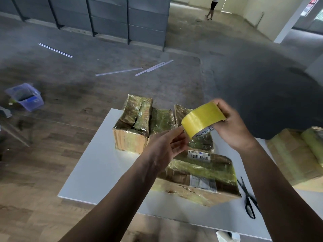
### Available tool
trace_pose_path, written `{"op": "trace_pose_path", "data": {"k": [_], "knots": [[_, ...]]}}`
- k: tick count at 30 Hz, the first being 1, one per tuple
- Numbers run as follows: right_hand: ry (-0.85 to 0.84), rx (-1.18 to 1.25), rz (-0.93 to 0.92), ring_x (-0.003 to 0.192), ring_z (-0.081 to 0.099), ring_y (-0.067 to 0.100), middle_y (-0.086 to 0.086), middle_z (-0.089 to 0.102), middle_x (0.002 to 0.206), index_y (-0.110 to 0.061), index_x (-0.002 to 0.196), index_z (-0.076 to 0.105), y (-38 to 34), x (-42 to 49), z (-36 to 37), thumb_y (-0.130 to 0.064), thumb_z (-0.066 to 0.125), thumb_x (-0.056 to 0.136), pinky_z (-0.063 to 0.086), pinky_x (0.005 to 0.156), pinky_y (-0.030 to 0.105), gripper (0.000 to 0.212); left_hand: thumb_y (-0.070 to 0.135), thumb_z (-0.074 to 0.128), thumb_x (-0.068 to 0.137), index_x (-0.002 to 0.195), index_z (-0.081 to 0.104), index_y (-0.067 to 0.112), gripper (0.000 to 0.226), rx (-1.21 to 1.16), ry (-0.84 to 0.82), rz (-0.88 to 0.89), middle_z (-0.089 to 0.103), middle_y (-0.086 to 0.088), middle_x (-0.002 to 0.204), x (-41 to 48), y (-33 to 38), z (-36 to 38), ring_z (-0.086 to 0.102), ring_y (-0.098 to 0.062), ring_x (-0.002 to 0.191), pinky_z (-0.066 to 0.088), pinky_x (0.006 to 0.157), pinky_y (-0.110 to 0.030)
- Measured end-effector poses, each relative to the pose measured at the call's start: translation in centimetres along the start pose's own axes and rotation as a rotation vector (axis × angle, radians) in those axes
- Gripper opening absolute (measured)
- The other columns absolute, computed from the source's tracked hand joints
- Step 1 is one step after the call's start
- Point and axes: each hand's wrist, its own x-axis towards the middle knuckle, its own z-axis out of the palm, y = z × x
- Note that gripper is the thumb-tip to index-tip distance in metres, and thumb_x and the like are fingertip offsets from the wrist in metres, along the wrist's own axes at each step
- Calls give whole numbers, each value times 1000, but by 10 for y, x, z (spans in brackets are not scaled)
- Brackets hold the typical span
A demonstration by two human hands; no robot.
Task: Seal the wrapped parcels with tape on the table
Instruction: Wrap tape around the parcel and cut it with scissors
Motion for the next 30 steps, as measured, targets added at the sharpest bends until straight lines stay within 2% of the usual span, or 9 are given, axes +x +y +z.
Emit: {"op": "trace_pose_path", "data": {"k": [4,10,13,15,18,20,23,27,30], "knots": [[72,72,19,91,61,22,12,65,93,-23,95,59,9,-6,9,16,51,84,48,78,40,41,21,62,90,96,61,1,20,-48,-4,-69,63,-7,74,2,-1,-2,61,-15,64,54,61,-23],[136,239,58,92,62,17,-6,67,90,-30,94,64,13,-20,20,7,56,88,51,80,33,38,12,65,81,81,60,6,8,-103,-70,-135,57,-2,66,1,-10,-2,53,-8,58,49,57,-16],[161,333,91,96,61,20,-7,67,92,-39,92,67,15,-25,19,3,56,85,49,85,39,44,7,56,92,81,58,5,11,-89,-68,-145,55,-3,66,1,-16,0,53,-7,54,49,55,-16],[165,395,106,97,61,20,-7,68,92,-32,95,65,17,-27,17,7,54,86,48,86,41,42,5,55,92,77,57,6,16,-89,-56,-148,54,-3,65,0,-19,5,52,-8,54,48,53,-17],[161,442,140,94,60,20,-9,68,87,-23,98,61,20,-32,10,19,47,89,46,85,41,45,5,52,93,80,57,6,13,-53,-26,-129,54,-4,68,0,-21,14,52,-9,57,46,52,-18],[150,449,150,96,59,22,-7,68,89,-31,94,66,22,-35,5,13,51,85,45,87,43,47,8,54,92,89,57,5,5,-31,24,-120,56,-6,77,1,-23,19,54,-12,65,47,57,-23],[138,440,159,100,59,25,-1,66,96,-39,92,69,24,-39,-3,1,53,75,46,90,44,46,15,62,89,98,57,3,16,46,109,-116,58,-9,90,1,-27,28,56,-18,80,48,65,-30],[132,416,170,92,62,15,-3,66,90,-32,98,65,28,-45,-12,12,50,81,49,79,29,50,18,60,93,109,56,0,24,101,83,-98,62,-11,92,-3,-36,38,64,-16,75,53,62,-27],[121,347,224,64,59,-4,-16,64,71,-31,94,61,28,-54,-20,11,48,86,44,59,17,45,11,57,93,112,55,-2,23,34,70,-82,61,-13,90,-8,-43,41,64,-15,69,54,57,-22]]}}
